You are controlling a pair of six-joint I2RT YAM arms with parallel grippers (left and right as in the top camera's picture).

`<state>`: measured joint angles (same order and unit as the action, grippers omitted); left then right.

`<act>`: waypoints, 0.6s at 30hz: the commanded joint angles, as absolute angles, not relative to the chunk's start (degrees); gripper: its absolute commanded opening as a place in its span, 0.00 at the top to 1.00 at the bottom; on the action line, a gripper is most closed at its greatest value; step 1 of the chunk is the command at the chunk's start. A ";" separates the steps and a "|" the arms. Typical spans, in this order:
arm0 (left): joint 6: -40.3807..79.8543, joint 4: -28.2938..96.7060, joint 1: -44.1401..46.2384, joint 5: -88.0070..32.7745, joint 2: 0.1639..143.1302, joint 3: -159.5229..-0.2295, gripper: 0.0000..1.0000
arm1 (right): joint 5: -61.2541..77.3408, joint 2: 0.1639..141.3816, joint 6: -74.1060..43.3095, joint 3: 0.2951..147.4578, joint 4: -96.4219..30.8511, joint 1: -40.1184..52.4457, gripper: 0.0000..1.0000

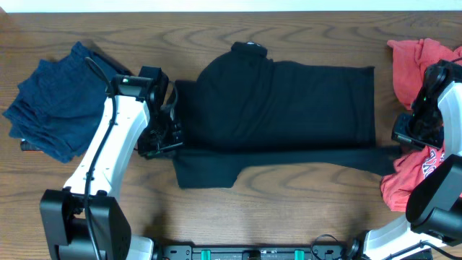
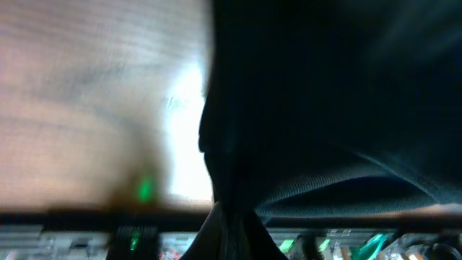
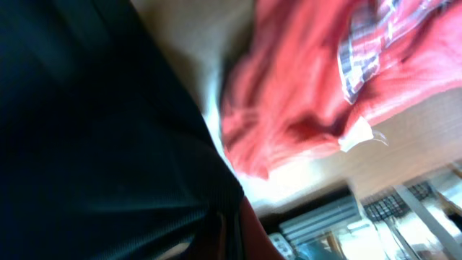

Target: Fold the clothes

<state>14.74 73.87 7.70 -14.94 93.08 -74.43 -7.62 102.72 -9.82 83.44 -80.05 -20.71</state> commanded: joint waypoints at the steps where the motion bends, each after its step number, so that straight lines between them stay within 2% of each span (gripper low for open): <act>1: 13.96 67.61 7.46 -17.56 91.79 -74.59 0.94 | -4.62 101.86 -9.37 82.56 -75.59 -21.32 0.99; 9: 14.24 46.65 7.53 -20.12 92.14 -74.59 0.94 | 2.50 101.91 -8.47 76.90 -60.95 -19.75 0.99; 18: 14.20 34.11 8.78 -19.88 97.89 -74.56 0.94 | 2.42 101.91 -9.21 72.82 -51.42 -17.93 0.99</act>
<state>14.72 35.79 8.49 -19.79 94.76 -74.37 2.00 102.69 -9.39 73.76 -52.29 -18.44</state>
